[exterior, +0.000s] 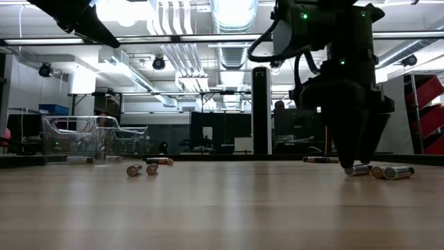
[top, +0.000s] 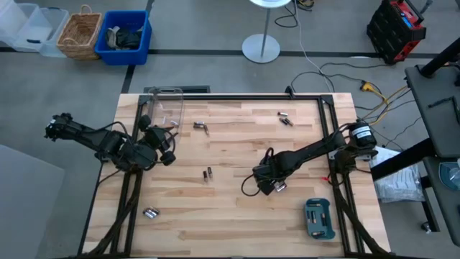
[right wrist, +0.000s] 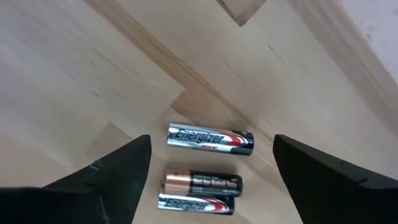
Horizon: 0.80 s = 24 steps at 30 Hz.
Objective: Sort batteries
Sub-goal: Put the silver and black battery into the transparent bin
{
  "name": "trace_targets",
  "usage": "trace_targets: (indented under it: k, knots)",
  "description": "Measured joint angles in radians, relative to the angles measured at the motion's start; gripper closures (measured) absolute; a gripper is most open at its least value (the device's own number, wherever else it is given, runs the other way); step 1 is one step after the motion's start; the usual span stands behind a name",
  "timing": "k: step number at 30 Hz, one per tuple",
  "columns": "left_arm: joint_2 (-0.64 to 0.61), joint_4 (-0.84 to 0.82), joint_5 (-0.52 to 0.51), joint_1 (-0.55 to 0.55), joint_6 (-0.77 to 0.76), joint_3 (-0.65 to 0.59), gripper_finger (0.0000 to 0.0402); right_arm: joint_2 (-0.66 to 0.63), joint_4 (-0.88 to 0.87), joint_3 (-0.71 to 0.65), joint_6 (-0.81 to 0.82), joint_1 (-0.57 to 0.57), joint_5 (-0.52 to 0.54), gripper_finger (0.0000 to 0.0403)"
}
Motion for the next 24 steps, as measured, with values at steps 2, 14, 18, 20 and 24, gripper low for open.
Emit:
trace_targets:
  k: [2, 14, 18, 20, 24]
  knots:
    - [0.0, 0.0, 0.0, 0.0, 0.0, 0.0, 0.0308, 0.0, -0.002, -0.004, 0.006, 0.0, 0.001, 0.007]
    - [0.0, 0.0, 0.0, 0.0, 0.0, 0.0, 0.0308, -0.002, 0.101, -0.069, 0.033, 0.0, 0.0, 0.0095]
    - [0.0, 0.0, -0.001, 0.0, 0.0, 0.0, 0.0308, -0.004, 0.109, -0.08, 0.042, 0.0, -0.002, 0.0096]
    - [0.0, 0.0, -0.001, 0.0, 0.0, 0.0, 0.0308, -0.004, 0.11, -0.08, 0.042, 0.0, -0.003, 0.0097]
    - [0.0, 0.0, -0.002, 0.0, 0.0, 0.0, 0.0308, -0.004, 0.114, -0.081, 0.033, 0.0, -0.003, 0.0105]
